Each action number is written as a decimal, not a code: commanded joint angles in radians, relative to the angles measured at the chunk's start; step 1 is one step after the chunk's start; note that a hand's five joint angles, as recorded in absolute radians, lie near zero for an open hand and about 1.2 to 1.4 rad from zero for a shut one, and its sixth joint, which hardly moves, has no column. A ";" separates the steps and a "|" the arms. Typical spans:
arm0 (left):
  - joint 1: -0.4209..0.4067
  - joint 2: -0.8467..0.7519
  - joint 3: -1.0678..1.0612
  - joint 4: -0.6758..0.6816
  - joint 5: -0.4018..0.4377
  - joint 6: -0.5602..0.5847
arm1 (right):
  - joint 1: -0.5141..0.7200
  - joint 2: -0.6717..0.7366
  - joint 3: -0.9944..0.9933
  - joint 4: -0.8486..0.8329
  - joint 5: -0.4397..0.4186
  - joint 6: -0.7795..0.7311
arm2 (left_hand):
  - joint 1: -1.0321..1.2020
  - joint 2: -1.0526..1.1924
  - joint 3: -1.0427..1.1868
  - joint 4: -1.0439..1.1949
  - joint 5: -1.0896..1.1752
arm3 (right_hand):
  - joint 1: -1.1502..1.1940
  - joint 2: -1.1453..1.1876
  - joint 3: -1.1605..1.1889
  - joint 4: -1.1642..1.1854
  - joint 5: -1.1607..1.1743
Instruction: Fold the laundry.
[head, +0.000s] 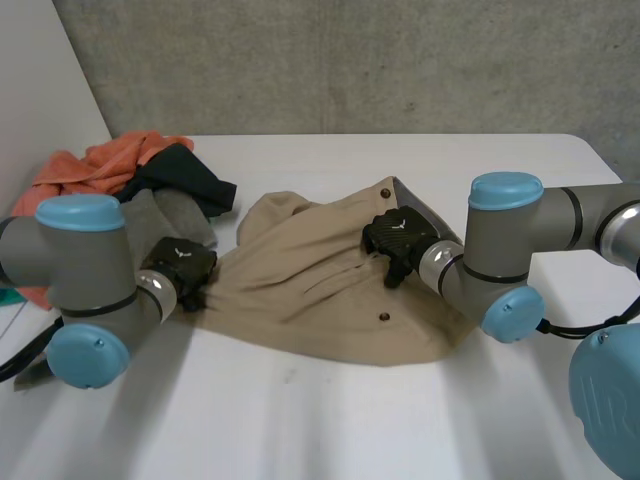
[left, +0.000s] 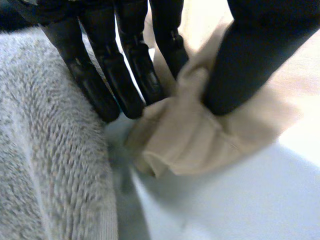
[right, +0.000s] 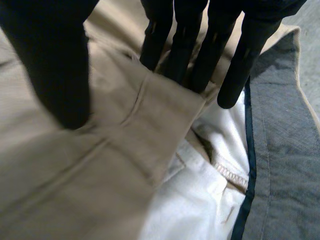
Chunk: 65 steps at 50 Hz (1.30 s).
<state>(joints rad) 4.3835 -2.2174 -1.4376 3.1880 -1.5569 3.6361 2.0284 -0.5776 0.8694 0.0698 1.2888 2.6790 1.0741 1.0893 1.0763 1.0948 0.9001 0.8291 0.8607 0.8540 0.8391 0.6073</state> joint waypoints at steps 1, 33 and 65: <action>-0.012 0.083 0.034 -0.003 -0.015 -0.022 | 0.006 -0.005 -0.016 -0.015 0.018 0.007 | 0.322 0.307 0.320 0.302 0.322 | 0.567 0.536 0.542 0.557 0.614; -0.021 0.575 0.598 -0.428 0.132 -0.318 | -0.241 -0.766 -0.066 0.300 -0.068 0.136 | 0.322 0.307 0.320 0.302 0.322 | 0.567 0.536 0.542 0.557 0.614; -0.029 0.124 0.946 0.066 0.133 -0.412 | -0.103 -0.436 -0.109 -0.520 0.305 0.136 | 0.299 0.284 0.297 0.278 0.298 | 0.567 0.536 0.542 0.557 0.614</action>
<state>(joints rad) 4.3575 -2.1368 -0.3457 3.2519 -1.4647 3.2676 1.9243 -0.9831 0.6913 -0.5803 1.6281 2.8052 1.1276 1.1977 1.1901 1.1982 0.9916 1.1116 1.1748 1.1874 1.1943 1.0143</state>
